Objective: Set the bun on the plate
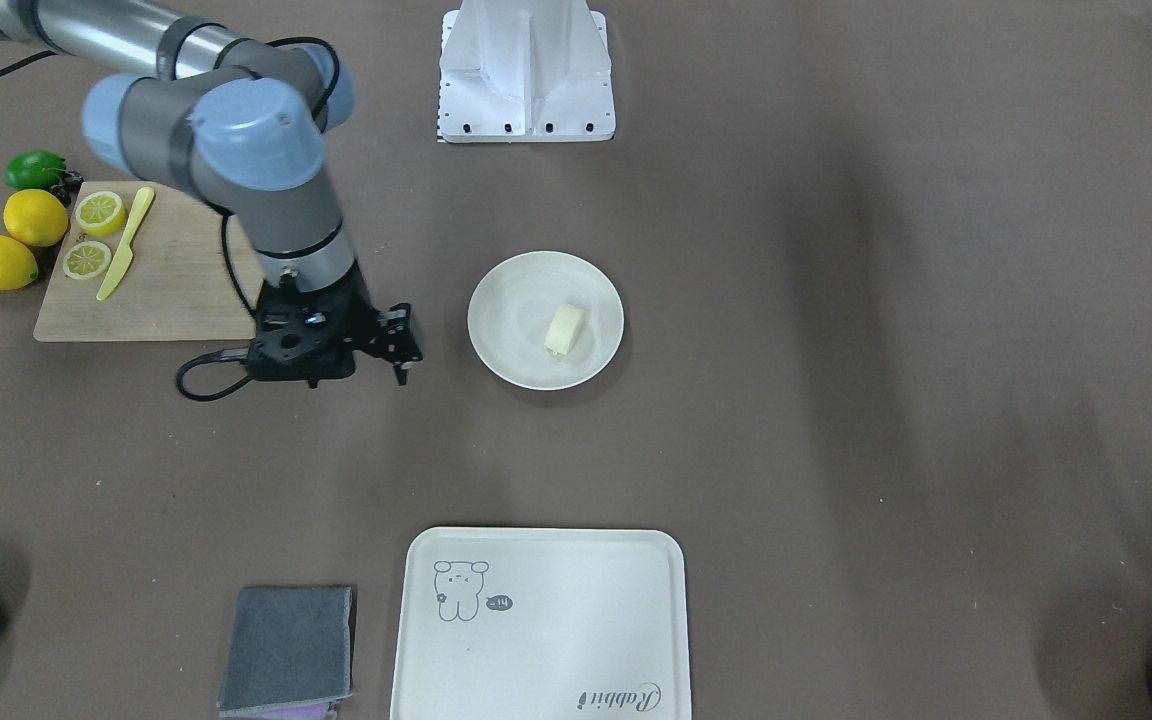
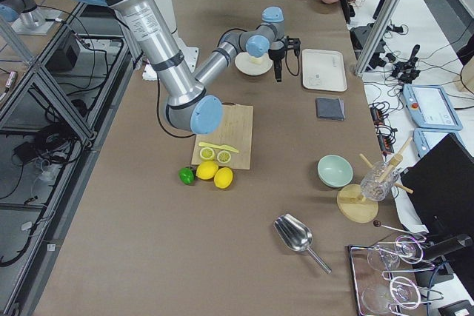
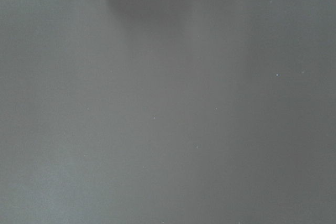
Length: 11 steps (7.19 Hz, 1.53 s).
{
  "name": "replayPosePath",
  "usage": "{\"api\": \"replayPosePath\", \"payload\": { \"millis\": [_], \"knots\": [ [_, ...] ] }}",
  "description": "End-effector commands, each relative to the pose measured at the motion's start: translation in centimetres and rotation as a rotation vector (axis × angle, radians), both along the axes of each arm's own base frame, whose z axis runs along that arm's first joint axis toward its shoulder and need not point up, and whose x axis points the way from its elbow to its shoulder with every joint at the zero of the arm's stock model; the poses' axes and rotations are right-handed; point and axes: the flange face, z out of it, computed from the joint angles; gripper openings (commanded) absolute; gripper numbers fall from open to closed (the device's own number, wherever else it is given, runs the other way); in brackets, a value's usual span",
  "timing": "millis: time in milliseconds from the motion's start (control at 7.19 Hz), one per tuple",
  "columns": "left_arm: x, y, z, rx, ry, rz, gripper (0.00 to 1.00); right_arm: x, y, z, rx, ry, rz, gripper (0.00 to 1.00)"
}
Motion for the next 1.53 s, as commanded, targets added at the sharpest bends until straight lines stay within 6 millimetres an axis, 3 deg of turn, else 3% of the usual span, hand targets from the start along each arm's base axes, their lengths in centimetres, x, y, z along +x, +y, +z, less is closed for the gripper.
{"api": "replayPosePath", "payload": {
  "millis": [0,139,417,556,695,834,1113,1391],
  "knots": [
    [-0.1,0.0,0.0,-0.006,0.0,-0.006,0.98,17.2,-3.4,5.9,0.058,0.152,-0.152,1.0],
    [-0.1,0.1,1.6,-0.033,0.003,-0.006,0.98,23.9,-3.2,9.4,0.056,0.187,-0.245,1.0],
    [-0.1,-0.7,1.0,-0.027,0.004,-0.011,0.98,34.9,2.0,20.7,-0.156,0.031,-0.184,1.0],
    [-0.1,-0.7,1.0,-0.026,0.004,-0.011,0.98,38.4,6.3,26.3,-0.212,-0.009,-0.176,1.0],
    [-0.1,-0.8,0.8,-0.023,0.006,-0.011,0.98,41.6,10.2,30.1,-0.187,-0.021,-0.185,1.0],
    [-0.1,-0.7,0.8,-0.023,0.006,-0.011,0.98,43.5,11.8,31.4,-0.221,-0.06,-0.144,1.0],
    [-0.1,-0.7,0.8,-0.023,0.006,-0.011,0.98,44.9,13.9,33.5,-0.264,-0.052,-0.114,1.0],
    [-0.1,-0.6,0.9,-0.024,0.006,-0.011,0.98,46.2,14.4,34.1,-0.273,-0.057,-0.083,1.0]
  ]
}}
